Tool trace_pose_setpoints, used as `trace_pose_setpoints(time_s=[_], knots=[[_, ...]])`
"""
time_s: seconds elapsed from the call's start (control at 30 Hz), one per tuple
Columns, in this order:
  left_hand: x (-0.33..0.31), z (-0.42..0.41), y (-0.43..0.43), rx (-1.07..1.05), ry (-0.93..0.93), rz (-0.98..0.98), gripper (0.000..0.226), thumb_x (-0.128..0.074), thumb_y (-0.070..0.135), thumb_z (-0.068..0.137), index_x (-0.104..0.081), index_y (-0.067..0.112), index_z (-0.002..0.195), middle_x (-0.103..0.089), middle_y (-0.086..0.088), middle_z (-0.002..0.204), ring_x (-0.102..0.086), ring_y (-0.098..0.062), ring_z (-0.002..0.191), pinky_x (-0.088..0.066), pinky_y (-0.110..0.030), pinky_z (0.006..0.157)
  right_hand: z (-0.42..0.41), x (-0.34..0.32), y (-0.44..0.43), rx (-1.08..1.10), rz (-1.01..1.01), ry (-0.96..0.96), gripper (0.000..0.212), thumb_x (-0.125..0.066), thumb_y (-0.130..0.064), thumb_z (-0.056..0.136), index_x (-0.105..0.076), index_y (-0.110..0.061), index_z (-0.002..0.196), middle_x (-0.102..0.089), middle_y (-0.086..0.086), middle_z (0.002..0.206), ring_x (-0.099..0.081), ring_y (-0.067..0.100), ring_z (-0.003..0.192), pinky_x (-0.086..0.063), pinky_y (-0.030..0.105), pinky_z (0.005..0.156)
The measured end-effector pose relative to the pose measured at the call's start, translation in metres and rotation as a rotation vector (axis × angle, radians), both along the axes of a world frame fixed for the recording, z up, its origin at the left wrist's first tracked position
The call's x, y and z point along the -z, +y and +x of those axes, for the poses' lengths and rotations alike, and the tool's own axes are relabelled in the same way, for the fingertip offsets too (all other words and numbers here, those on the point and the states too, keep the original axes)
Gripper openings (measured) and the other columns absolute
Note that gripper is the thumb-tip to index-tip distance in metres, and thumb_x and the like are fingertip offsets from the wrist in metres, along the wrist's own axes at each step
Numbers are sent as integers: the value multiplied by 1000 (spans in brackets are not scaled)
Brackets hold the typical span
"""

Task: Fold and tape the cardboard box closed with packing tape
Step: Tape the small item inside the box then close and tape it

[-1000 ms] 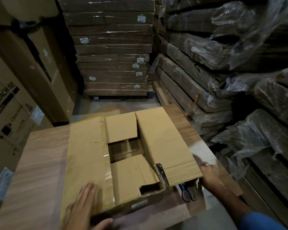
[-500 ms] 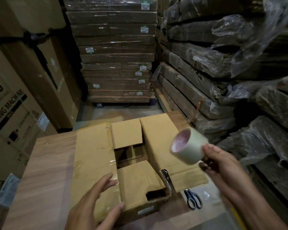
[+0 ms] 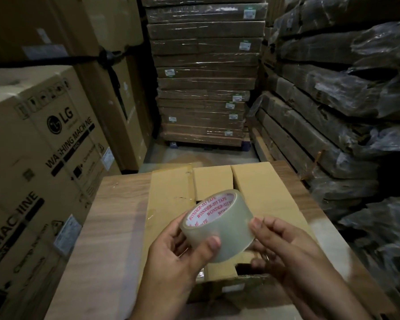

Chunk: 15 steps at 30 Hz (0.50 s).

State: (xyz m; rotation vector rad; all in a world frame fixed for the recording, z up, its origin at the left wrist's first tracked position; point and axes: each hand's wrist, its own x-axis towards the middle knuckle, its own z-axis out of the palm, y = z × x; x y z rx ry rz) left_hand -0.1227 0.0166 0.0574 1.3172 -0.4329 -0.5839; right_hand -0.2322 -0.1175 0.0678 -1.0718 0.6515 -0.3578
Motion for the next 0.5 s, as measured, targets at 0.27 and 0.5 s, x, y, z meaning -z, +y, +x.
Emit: trace_pose_setpoints(time_s=[0.27,0.5], knots=[[-1,-4,2,70,104,119,73,-79,64,42,-69,12,93,-77,-2,86,-74,-14,85,-57,-23,70,-5,-10,-7,-224,-144,30,61,-74,-52,56,-72,-26,111,-72,3,111,-67,19,100,-47,42,94],[-2,-7,3,101,172,178,67,-71,66,60,-67,16,104,-76,3,95,-71,-11,95,-55,-26,78,-7,-12,-8,-266,-151,68,55,-72,-54,59,-74,-23,104,-72,10,105,-64,20,93,-45,46,91]])
